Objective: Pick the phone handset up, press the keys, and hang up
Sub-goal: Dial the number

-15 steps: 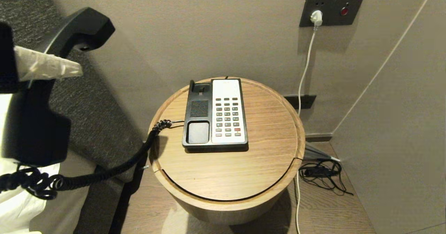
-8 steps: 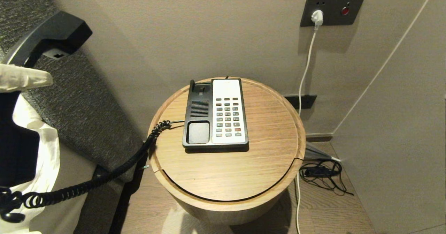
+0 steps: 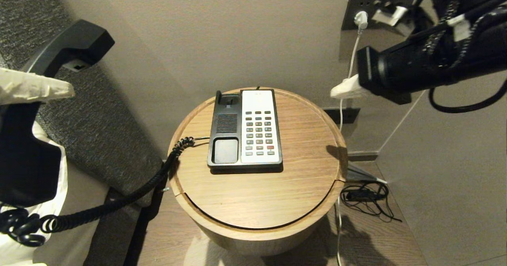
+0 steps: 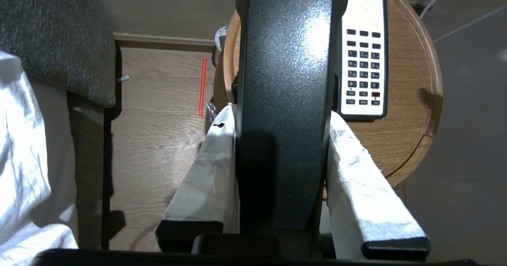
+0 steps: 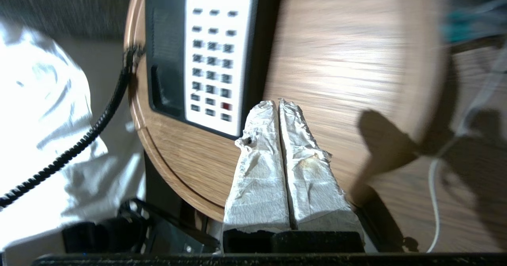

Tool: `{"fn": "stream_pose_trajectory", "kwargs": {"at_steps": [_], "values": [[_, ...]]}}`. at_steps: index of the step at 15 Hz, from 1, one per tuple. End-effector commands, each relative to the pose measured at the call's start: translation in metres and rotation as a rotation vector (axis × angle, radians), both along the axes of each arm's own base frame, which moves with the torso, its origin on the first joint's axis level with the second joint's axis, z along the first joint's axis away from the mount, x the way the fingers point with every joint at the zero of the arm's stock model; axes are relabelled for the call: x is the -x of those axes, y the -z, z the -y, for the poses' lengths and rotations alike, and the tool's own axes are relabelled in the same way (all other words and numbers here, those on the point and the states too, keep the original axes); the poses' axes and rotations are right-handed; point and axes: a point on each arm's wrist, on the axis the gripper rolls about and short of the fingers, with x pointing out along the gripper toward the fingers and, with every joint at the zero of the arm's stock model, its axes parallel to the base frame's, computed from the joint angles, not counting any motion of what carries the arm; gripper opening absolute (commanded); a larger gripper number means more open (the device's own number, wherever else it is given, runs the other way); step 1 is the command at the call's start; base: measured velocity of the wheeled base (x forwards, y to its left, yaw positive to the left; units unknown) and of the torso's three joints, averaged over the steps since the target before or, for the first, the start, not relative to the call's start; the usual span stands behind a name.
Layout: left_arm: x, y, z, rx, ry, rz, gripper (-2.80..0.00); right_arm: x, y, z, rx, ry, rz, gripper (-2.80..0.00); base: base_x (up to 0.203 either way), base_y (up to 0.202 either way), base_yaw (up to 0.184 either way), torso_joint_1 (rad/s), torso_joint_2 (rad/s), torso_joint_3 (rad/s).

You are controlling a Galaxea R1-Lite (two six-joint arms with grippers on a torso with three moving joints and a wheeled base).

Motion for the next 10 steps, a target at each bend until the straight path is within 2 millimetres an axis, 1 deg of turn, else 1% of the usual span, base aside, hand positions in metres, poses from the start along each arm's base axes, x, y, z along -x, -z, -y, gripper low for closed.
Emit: {"fn": "stream_pose_trajectory", "kwargs": {"at_steps": [1, 2, 3, 5, 6, 8, 10], "values": [[-0.004, 0.003, 0.003, -0.008, -0.010, -0.018, -2.80, -0.026, 0.039, -0.047, 0.057, -0.052, -0.101, -2.80, 0.000, 0.000, 0.000, 0.000, 0.00, 0.000], [-0.004, 0.004, 0.002, -0.009, -0.016, -0.020, -2.80, -0.028, 0.049, -0.064, 0.065, -0.065, -0.124, -2.80, 0.000, 0.000, 0.000, 0.000, 0.00, 0.000], [-0.004, 0.003, 0.001, -0.008, -0.025, -0.018, -2.80, -0.032, 0.054, -0.075, 0.065, -0.065, -0.120, -2.80, 0.000, 0.000, 0.000, 0.000, 0.00, 0.000], [-0.005, 0.004, -0.001, -0.010, -0.046, -0.018, -2.80, -0.043, 0.058, -0.091, 0.072, -0.033, -0.084, -2.80, 0.000, 0.000, 0.000, 0.000, 0.00, 0.000], [-0.005, 0.004, -0.002, -0.011, -0.050, -0.020, -2.80, -0.042, 0.057, -0.097, 0.075, -0.032, -0.069, -2.80, 0.000, 0.000, 0.000, 0.000, 0.00, 0.000], [-0.006, 0.006, -0.002, -0.014, -0.052, -0.027, -2.80, -0.036, 0.060, -0.101, 0.095, -0.048, -0.089, -2.80, 0.000, 0.000, 0.000, 0.000, 0.00, 0.000], [-0.006, 0.008, -0.002, -0.018, -0.049, -0.034, -2.80, -0.040, 0.068, -0.105, 0.103, -0.049, -0.103, -2.80, 0.000, 0.000, 0.000, 0.000, 0.00, 0.000]]}}
